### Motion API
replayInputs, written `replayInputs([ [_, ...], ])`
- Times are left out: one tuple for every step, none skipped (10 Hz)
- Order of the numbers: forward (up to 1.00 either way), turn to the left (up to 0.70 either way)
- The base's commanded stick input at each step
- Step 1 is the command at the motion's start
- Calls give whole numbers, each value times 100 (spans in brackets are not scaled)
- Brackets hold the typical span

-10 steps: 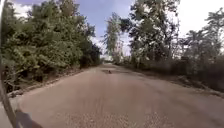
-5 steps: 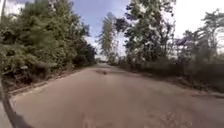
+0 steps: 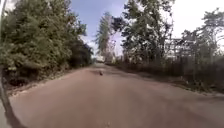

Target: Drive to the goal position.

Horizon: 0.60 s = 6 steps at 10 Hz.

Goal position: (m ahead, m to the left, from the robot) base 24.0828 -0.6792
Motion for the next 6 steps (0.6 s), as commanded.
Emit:
replayInputs([
  [70,0],
  [70,0],
  [70,0],
  [70,0],
  [70,0],
  [70,0],
])
